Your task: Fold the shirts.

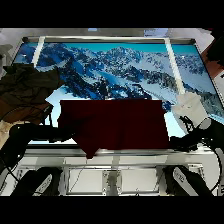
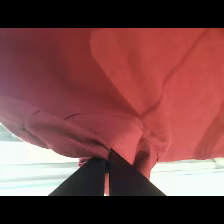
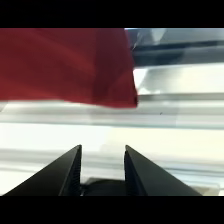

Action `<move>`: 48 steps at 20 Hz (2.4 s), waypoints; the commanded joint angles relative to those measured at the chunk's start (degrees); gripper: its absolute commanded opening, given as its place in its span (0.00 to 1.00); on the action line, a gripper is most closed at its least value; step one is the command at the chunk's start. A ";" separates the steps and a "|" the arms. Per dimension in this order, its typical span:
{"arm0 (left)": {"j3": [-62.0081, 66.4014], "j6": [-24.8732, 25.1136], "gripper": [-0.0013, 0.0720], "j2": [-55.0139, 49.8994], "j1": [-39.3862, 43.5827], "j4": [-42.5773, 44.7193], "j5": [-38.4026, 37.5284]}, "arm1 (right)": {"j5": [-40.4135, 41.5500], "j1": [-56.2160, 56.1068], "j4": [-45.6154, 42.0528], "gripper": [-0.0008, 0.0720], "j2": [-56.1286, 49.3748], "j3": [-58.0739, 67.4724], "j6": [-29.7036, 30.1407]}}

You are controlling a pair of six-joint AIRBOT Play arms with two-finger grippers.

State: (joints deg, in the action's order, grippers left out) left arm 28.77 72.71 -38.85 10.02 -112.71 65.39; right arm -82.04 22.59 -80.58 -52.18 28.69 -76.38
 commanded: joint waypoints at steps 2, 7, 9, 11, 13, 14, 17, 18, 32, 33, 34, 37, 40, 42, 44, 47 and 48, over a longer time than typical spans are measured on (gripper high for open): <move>0.13 1.09 0.03 -0.02 0.02 0.04 -0.74 | 7.43 -0.07 2.73 0.44 0.04 -0.52 -0.85; 0.13 1.29 0.03 -0.02 0.02 0.04 -0.70 | 8.33 -0.07 2.93 0.44 -0.09 -0.52 -2.10; 0.09 1.29 0.03 -0.02 0.02 0.02 -0.46 | 6.14 -0.07 0.57 0.45 -0.07 -0.52 -2.08; 0.09 1.29 0.03 -0.02 0.02 0.04 -0.35 | 4.94 -0.04 -2.99 0.48 -0.07 -0.52 -2.10; 0.09 1.29 0.03 -0.02 0.02 0.04 -0.37 | 5.25 -0.07 -3.39 0.48 -0.07 -0.55 -2.12; 0.09 1.29 0.03 -0.02 0.02 0.04 -0.42 | 5.70 -0.07 -2.45 0.48 -0.09 -0.55 -2.12; 0.09 1.31 0.03 -0.02 0.02 0.04 -0.55 | 7.85 -0.07 1.66 0.48 -0.09 -1.70 -2.08; 0.09 1.31 0.03 -0.02 0.02 0.04 -0.52 | 8.79 -0.07 3.02 0.48 -0.09 -2.73 -2.08; 0.09 2.14 0.03 -0.02 0.02 0.02 -0.26 | 11.04 -0.07 1.29 0.49 -0.17 -1.70 -1.64; 0.09 2.14 0.03 -0.02 0.02 0.02 -0.26 | 11.04 -0.07 0.37 0.49 -0.17 0.07 -1.66; 0.09 2.14 0.03 -0.02 0.02 0.02 -0.26 | 10.93 -0.07 -1.16 0.49 -0.17 2.05 -1.79; 0.09 2.14 0.03 -0.02 0.02 0.02 -0.31 | 10.71 -0.04 -5.07 0.49 -0.20 3.72 -3.32; 0.09 2.14 0.03 -0.02 0.02 0.02 -0.33 | 10.64 -0.07 -4.11 0.49 -0.20 0.33 -3.32; 0.09 2.14 0.03 -0.02 0.02 0.02 -0.31 | 11.28 -0.07 -2.32 0.49 -0.20 -2.40 -3.30; 0.09 2.14 0.03 -0.02 0.02 0.02 -0.33 | 12.55 -0.07 0.44 0.49 -0.20 -4.33 -3.10; 0.09 2.14 0.03 -0.02 0.02 0.02 -0.33 | 14.43 -0.07 4.07 0.49 -0.22 -5.11 -2.45; 0.09 2.16 0.03 -0.02 0.02 0.04 -0.33 | 14.29 -0.07 4.66 0.48 -0.22 -5.11 -1.79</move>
State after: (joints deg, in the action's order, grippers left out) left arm 28.86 74.83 -38.85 10.02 -112.71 65.08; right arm -68.75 22.59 -79.07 -52.38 24.49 -79.22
